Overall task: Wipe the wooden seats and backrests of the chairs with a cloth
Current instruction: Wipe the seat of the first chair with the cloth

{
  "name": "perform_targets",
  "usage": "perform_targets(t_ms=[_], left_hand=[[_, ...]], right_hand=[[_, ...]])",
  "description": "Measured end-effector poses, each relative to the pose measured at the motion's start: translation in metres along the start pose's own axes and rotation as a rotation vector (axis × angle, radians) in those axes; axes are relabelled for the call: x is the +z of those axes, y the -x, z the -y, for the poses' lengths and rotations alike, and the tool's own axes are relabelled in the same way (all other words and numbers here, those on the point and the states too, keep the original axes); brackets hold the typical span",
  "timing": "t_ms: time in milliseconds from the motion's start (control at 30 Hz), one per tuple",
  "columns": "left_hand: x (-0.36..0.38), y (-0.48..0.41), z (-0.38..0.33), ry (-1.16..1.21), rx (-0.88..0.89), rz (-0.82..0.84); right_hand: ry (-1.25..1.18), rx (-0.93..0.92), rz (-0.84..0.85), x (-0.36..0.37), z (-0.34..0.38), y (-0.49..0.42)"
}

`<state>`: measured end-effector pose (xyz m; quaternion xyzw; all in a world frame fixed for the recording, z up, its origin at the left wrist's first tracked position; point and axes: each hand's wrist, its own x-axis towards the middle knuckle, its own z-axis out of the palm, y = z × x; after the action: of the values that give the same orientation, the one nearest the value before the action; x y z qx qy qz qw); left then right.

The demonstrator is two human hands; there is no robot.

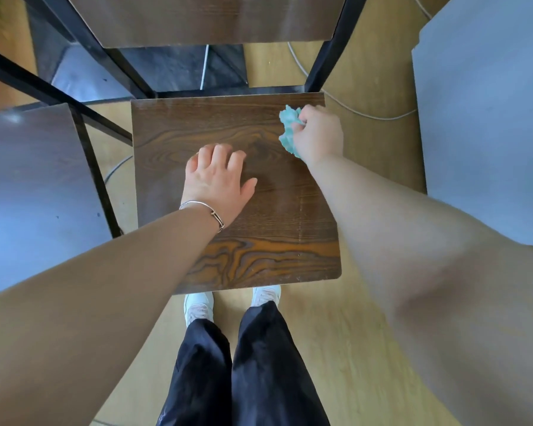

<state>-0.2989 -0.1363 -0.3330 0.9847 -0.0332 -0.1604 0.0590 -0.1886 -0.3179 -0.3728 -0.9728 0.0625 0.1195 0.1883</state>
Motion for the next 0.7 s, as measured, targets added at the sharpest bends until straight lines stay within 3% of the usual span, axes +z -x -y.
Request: perform_targets(t_ms=[200, 367, 533, 700], left_hand=[[0.002, 0.028, -0.017, 0.015, 0.035, 0.045], [0.014, 0.056, -0.022, -0.014, 0.095, 0.064], [0.022, 0.071, -0.023, -0.031, 0.146, 0.064], [0.024, 0.078, -0.02, -0.045, 0.182, 0.049]], right_hand=[[-0.038, -0.189, 0.099, 0.012, -0.038, 0.102], [0.016, -0.222, 0.155, 0.029, -0.065, 0.198], [0.024, -0.197, 0.211, 0.04, -0.079, 0.258], [-0.104, -0.085, 0.212, 0.035, -0.076, 0.261]])
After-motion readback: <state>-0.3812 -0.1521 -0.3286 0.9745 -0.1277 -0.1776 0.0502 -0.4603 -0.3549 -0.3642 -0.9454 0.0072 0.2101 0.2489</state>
